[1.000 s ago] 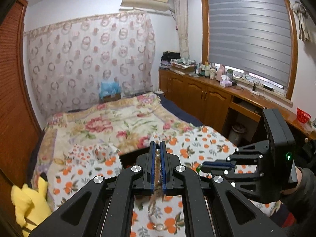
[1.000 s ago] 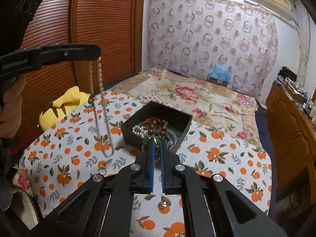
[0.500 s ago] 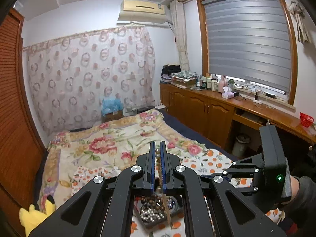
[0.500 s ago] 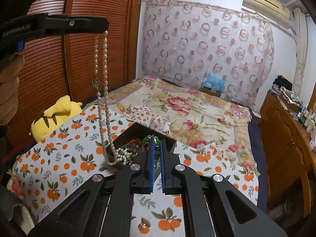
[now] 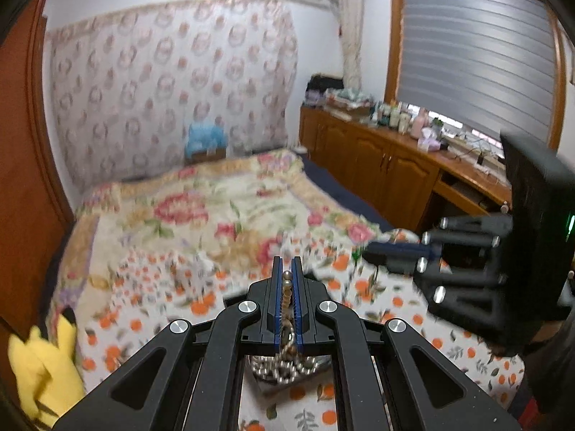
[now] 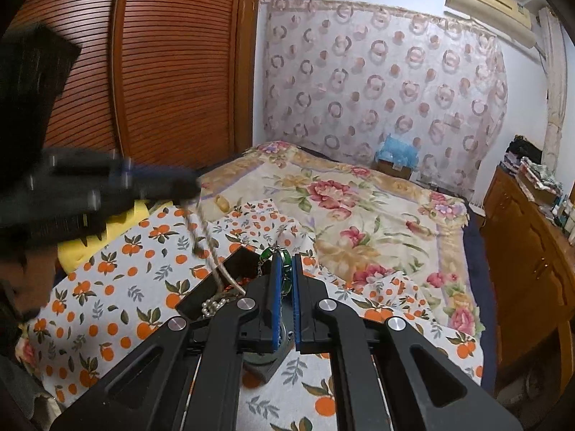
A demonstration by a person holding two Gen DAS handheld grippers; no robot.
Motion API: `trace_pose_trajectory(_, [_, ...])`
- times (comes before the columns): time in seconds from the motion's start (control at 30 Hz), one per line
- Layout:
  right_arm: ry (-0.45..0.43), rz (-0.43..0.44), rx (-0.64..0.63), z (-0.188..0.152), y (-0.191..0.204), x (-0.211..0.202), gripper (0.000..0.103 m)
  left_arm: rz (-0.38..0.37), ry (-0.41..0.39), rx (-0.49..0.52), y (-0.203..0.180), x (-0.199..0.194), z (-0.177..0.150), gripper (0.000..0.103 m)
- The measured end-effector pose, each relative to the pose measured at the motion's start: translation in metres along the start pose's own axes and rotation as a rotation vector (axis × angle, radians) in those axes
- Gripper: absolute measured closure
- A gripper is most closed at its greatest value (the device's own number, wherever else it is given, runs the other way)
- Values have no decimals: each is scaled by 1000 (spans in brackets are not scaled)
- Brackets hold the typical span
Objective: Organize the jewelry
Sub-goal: 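Carry the pearl strand and green pendant chain over the black box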
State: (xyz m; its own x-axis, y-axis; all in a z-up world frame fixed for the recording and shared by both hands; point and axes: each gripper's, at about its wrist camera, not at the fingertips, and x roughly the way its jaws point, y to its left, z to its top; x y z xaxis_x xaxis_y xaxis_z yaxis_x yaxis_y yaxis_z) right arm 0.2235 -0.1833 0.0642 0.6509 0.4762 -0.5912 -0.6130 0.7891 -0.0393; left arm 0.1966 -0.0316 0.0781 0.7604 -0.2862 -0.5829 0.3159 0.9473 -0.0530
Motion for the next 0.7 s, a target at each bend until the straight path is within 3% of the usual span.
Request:
trace_pose_trajectory(0.47, [76, 43, 58, -7, -9, 61, 97, 24, 176, -57, 11, 60, -73, 99])
trace_pose_trajectory(0.7, [121, 45, 53, -18, -4, 83, 97, 30, 191, -57, 13, 69, -82, 99])
